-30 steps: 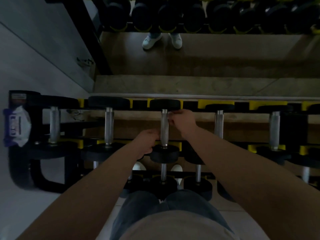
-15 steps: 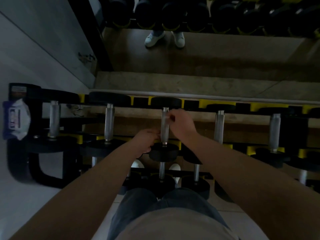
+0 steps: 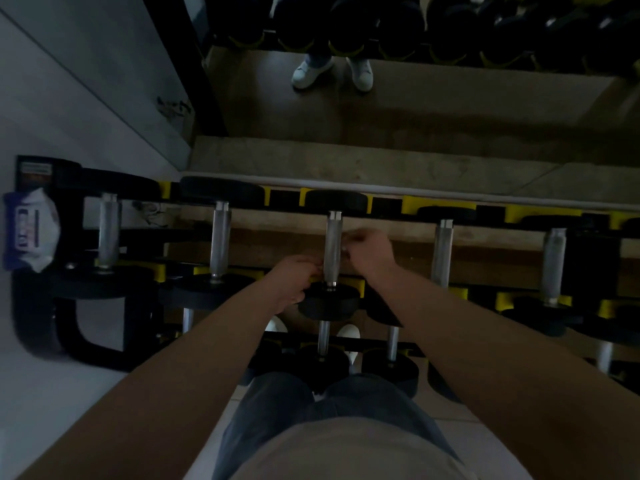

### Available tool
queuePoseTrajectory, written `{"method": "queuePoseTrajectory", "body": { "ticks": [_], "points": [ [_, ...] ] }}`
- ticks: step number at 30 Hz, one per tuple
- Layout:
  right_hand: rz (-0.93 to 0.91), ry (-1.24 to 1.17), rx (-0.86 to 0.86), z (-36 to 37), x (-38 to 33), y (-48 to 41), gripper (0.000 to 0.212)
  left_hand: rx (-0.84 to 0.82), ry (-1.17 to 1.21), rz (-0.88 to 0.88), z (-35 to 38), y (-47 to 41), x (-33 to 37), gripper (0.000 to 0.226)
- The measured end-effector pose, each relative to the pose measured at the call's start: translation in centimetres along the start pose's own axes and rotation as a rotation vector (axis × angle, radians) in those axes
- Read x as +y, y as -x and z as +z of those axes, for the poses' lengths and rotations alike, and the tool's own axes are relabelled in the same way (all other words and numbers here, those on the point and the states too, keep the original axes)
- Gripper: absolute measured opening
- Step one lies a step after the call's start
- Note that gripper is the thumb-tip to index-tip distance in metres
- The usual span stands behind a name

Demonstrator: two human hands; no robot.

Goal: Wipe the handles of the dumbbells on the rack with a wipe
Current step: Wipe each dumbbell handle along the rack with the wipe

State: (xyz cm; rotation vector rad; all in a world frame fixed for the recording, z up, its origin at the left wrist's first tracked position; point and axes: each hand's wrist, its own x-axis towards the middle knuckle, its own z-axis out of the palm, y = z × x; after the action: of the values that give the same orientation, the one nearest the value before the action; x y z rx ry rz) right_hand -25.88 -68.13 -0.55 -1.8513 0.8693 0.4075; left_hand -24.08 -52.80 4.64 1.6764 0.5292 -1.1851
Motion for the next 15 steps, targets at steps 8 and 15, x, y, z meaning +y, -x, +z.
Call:
{"method": "queuePoseTrajectory", "body": {
  "ticks": [8, 15],
  "points": [
    [0.04, 0.071, -0.383, -0.9, 1.1, -0.8, 0.02, 0.019, 0.012, -0.002, -0.1, -0.6, -0.3, 0.033],
    [0.132, -0.09, -0.369, -1.5, -0.1, -2.7, 0.017, 0.012, -0.049, -0.026, -0.6, -1.5, -0.3, 0.036]
  ]
}}
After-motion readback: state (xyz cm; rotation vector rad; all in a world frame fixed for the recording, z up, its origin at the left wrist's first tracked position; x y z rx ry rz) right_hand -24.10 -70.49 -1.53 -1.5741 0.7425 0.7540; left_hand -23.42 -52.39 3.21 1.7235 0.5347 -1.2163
